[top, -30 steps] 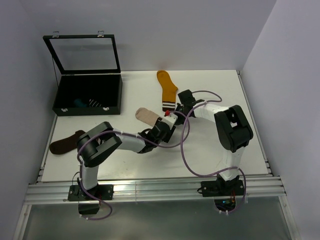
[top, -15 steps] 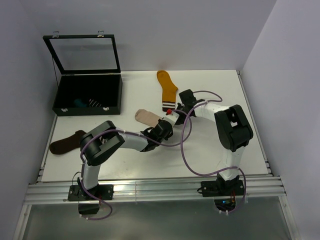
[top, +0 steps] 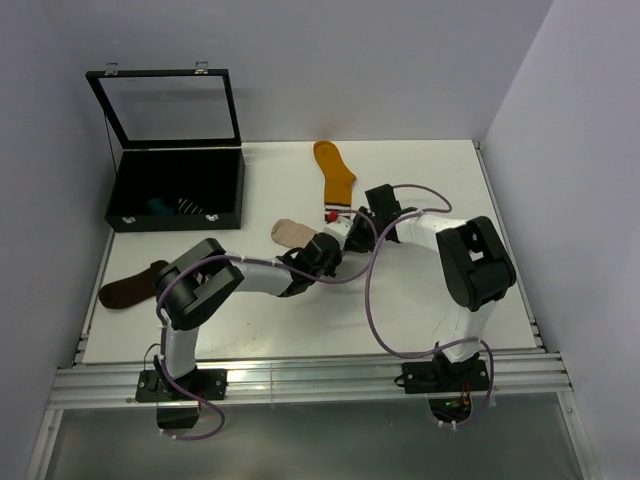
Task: Roll the socks
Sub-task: Roll the sock at the center of the board.
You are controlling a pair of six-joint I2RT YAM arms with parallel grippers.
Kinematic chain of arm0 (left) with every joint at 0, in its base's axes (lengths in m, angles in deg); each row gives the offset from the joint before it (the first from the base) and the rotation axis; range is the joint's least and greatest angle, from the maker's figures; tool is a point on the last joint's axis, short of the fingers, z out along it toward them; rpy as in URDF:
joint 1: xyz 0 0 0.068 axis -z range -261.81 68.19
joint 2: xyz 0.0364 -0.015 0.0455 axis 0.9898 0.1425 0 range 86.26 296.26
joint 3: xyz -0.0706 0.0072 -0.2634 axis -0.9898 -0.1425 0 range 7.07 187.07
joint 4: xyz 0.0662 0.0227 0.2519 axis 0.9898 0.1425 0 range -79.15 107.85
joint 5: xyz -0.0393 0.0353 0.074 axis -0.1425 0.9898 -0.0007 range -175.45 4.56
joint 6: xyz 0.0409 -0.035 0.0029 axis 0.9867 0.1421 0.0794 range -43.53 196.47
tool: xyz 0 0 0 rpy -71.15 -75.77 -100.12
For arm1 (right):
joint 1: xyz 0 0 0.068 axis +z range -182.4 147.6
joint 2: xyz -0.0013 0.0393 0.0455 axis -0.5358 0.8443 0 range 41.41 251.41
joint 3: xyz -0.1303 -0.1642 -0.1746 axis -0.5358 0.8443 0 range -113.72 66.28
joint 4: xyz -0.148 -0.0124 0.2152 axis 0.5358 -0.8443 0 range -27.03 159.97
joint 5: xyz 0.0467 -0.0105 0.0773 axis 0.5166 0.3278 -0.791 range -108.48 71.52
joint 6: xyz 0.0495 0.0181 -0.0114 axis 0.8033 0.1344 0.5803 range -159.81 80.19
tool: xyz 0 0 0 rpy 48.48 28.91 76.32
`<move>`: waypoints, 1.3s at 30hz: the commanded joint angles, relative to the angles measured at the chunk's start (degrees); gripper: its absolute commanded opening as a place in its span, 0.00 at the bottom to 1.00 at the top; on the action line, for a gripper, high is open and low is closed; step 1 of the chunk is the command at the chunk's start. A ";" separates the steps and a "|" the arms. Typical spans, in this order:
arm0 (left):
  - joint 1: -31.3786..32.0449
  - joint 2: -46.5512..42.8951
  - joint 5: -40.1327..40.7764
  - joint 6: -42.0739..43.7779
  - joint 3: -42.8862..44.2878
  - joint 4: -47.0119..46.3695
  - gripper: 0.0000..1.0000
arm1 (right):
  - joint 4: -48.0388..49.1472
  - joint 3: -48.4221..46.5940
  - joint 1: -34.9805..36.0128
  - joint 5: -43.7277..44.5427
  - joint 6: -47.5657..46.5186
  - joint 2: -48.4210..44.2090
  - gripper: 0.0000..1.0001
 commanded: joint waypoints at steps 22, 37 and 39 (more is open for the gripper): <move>-23.82 -0.70 -43.44 -41.89 -11.35 -3.73 0.00 | 34.18 18.61 -0.12 4.47 6.78 -12.78 0.58; -27.34 -0.87 -47.31 -49.73 -20.14 -17.38 0.00 | 43.41 16.77 4.98 -0.71 6.69 -0.47 0.56; -27.43 -0.87 -47.23 -49.65 -20.14 -17.29 0.00 | 44.12 16.07 5.33 -1.42 6.78 0.93 0.55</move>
